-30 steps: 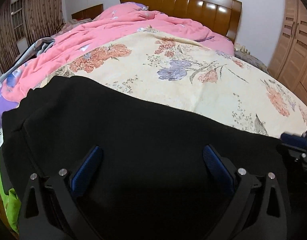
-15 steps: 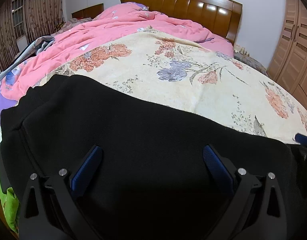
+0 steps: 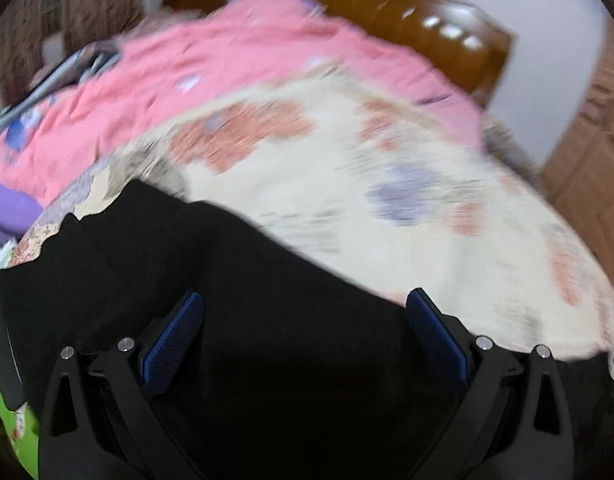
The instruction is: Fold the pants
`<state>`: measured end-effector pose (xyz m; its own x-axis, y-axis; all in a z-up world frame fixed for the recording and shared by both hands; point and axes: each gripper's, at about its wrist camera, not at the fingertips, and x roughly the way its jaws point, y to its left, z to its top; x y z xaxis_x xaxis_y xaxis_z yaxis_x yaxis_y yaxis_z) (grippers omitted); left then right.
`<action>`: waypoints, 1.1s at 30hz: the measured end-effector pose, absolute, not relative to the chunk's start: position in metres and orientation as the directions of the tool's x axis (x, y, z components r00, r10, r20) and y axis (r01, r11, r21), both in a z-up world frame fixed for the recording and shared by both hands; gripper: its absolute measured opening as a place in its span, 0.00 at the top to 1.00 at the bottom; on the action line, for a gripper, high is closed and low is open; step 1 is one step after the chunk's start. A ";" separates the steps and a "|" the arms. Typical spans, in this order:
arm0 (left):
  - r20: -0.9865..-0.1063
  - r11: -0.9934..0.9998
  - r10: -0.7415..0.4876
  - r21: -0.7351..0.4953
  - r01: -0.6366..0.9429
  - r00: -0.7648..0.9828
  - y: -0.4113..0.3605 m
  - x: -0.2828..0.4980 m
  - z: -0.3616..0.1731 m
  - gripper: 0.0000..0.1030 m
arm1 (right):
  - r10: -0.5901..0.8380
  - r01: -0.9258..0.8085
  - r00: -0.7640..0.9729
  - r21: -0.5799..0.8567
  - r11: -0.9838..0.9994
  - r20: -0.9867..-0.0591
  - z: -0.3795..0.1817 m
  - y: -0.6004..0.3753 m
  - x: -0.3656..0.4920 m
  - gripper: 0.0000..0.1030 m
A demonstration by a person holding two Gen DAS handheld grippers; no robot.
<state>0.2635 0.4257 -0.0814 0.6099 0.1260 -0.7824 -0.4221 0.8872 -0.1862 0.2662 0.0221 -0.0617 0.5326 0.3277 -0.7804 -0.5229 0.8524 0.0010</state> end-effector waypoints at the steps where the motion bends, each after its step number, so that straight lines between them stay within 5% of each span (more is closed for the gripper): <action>1: -0.783 0.890 0.108 -0.198 -0.410 0.612 0.429 0.266 -0.086 0.02 | 0.332 -0.505 0.535 0.021 0.863 -0.777 -0.069 0.014 0.271 0.16; 6: -0.780 0.917 0.214 -0.047 -0.396 0.588 0.411 0.274 -0.095 0.01 | 0.455 -0.482 0.537 0.184 0.856 -0.711 -0.073 -0.015 0.278 0.17; 12: -0.779 0.912 0.239 -0.025 -0.410 0.579 0.414 0.275 -0.097 0.01 | 0.552 -0.453 0.524 0.338 0.825 -0.648 -0.070 -0.038 0.284 0.25; 15: -0.778 0.884 0.359 0.106 -0.455 0.516 0.397 0.280 -0.084 0.02 | 0.537 -0.456 0.517 0.316 0.832 -0.666 -0.063 -0.035 0.282 0.25; 17: -0.697 0.867 0.439 0.162 -0.471 0.567 0.353 0.267 -0.044 0.04 | 0.493 -0.453 0.547 0.257 0.854 -0.676 -0.047 -0.038 0.265 0.21; 19: -0.614 0.920 0.348 0.081 -0.382 0.708 0.301 0.248 -0.010 0.02 | 0.455 -0.449 0.629 0.184 0.874 -0.630 -0.022 -0.056 0.236 0.15; 22: -0.585 0.997 0.013 -0.053 -0.054 0.811 0.193 0.239 0.014 0.02 | 0.363 -0.371 0.704 0.119 0.921 -0.610 -0.008 -0.097 0.203 0.15; 23: -0.613 0.982 -0.188 -0.130 0.137 0.767 0.146 0.243 0.011 0.02 | 0.330 -0.338 0.715 0.108 0.935 -0.617 -0.009 -0.112 0.195 0.15; 26: -0.670 0.866 -0.482 -0.268 0.421 0.565 0.051 0.257 -0.012 0.02 | 0.257 -0.229 0.698 0.132 0.964 -0.669 -0.024 -0.166 0.178 0.15; 30: -0.715 0.795 -0.502 -0.159 0.586 0.487 -0.039 0.271 -0.040 0.02 | 0.200 -0.146 0.661 0.137 0.980 -0.723 -0.049 -0.212 0.169 0.15; 33: -0.757 0.820 -0.389 -0.024 0.572 0.526 -0.063 0.293 -0.068 0.01 | 0.146 -0.070 0.674 0.134 0.989 -0.724 -0.046 -0.228 0.170 0.15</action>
<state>0.2932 -0.0628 -0.0679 0.5256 -0.3886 -0.7567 0.5720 0.8199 -0.0238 0.1703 -0.2282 -0.0465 0.6744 0.1459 -0.7238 -0.0700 0.9885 0.1340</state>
